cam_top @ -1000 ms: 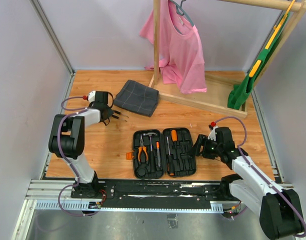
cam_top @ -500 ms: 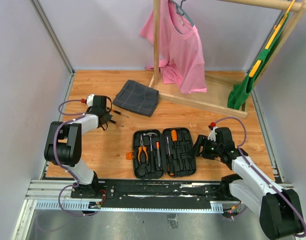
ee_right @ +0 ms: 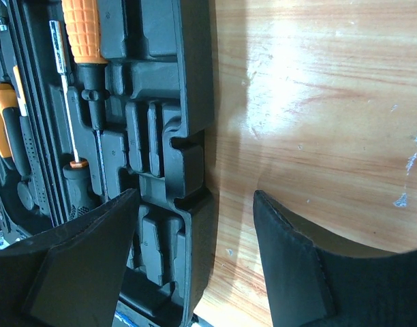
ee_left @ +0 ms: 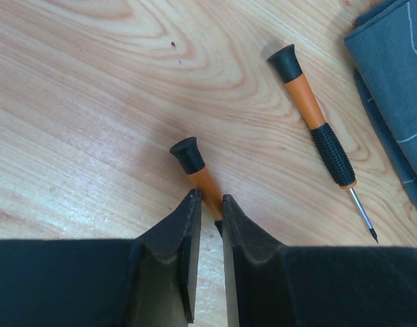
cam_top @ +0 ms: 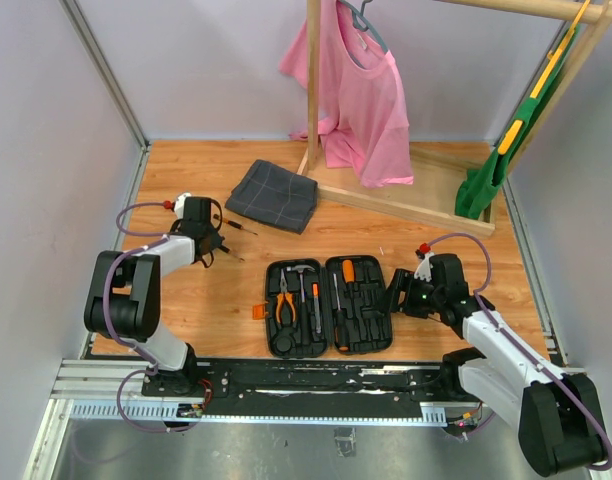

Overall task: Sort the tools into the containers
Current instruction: Move the screwdriver to the center of the board, then pick up the screwdriver from the center of the board.

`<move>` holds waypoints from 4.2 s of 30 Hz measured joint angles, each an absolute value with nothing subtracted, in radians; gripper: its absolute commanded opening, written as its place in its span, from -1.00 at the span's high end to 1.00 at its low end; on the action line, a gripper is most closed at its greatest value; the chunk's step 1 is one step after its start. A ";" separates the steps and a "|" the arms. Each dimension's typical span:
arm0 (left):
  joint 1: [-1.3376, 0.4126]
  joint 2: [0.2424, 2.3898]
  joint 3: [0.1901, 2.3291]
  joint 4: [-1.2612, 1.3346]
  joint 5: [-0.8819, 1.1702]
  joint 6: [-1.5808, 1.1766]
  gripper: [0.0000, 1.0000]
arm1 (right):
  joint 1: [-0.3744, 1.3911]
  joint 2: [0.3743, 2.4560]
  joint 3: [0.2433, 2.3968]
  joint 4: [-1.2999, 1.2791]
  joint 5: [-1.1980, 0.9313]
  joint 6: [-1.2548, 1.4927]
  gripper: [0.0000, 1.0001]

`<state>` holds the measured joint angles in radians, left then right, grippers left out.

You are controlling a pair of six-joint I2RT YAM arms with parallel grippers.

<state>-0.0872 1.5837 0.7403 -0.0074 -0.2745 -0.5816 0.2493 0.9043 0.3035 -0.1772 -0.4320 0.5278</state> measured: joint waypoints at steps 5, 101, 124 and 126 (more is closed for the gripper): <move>-0.087 1.598 0.747 -0.009 -0.274 -0.579 0.48 | 0.249 0.904 0.303 -0.178 -0.435 0.527 -0.39; -0.947 1.219 0.722 0.224 -0.029 -0.619 0.80 | 0.749 1.044 0.212 0.876 -0.315 0.947 0.45; -0.951 1.156 0.789 0.126 -0.095 -0.590 0.21 | 0.754 0.918 0.240 0.663 -0.201 0.866 0.99; -0.951 1.143 0.813 0.087 -0.120 -0.576 0.21 | 0.755 0.865 0.250 0.594 -0.136 0.826 0.99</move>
<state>-0.9512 1.1435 0.8131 0.0868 -0.1196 -0.5762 0.7547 0.8650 0.2501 0.5941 -0.1356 0.8257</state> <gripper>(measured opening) 0.392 0.161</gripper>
